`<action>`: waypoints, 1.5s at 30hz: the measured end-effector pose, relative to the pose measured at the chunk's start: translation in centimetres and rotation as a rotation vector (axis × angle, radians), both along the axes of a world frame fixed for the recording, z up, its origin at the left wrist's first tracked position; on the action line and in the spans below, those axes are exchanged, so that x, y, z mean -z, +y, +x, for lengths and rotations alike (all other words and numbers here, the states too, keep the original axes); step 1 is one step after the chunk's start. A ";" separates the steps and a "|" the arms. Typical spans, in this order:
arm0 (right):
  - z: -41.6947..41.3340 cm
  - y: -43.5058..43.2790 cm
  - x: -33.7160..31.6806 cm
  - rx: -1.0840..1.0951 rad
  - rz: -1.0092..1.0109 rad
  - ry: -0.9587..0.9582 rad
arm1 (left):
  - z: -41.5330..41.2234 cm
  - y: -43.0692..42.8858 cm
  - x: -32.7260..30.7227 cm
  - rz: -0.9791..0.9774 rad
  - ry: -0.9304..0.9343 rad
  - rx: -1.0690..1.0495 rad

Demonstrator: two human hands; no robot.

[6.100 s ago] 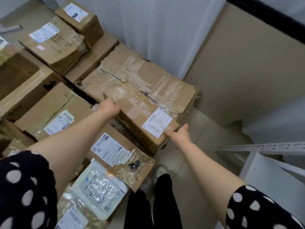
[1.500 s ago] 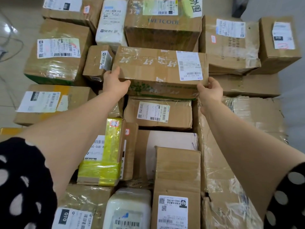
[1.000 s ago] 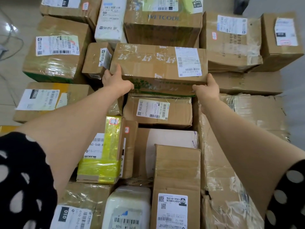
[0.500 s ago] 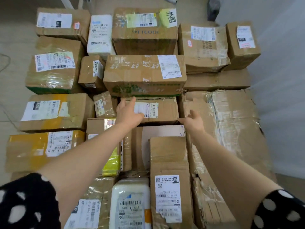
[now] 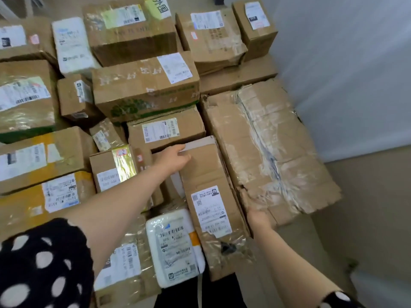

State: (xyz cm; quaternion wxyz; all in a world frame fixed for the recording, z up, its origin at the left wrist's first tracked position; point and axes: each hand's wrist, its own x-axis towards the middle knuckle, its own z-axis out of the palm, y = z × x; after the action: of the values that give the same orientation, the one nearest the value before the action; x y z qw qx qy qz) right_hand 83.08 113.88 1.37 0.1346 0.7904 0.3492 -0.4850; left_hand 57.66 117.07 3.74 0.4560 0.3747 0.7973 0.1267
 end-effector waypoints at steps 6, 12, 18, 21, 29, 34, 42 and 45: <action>2.1 -2.4 1.3 0.146 -0.153 0.023 | 0.8 0.5 0.6 -0.016 0.049 0.058; 3.0 -1.7 2.0 0.066 -0.229 0.066 | 1.1 0.7 0.3 -0.012 0.046 0.016; 2.0 3.3 -3.9 -0.097 -0.104 0.005 | -0.1 1.6 -1.8 0.041 -0.002 -0.191; 1.2 6.9 -4.4 -0.095 -0.024 0.001 | -1.4 1.5 -2.3 0.093 0.031 -0.304; -3.8 15.6 -4.6 0.282 0.231 0.228 | -5.5 1.4 -2.5 0.171 0.159 -0.569; -7.7 19.7 -3.5 0.265 0.399 0.317 | -8.6 1.3 -1.8 0.176 0.241 -0.659; -13.4 24.6 -3.0 0.196 0.434 0.473 | -10.1 1.1 -0.7 0.189 0.304 -0.739; -14.9 25.3 -3.0 0.133 0.431 0.516 | -10.6 1.0 -0.5 0.189 0.305 -0.762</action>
State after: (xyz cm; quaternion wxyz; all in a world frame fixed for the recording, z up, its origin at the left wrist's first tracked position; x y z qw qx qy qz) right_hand 68.19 139.21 4.36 -0.1600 0.6731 0.4139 -0.5916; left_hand 47.07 118.11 4.25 0.2169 0.1076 0.9221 0.3018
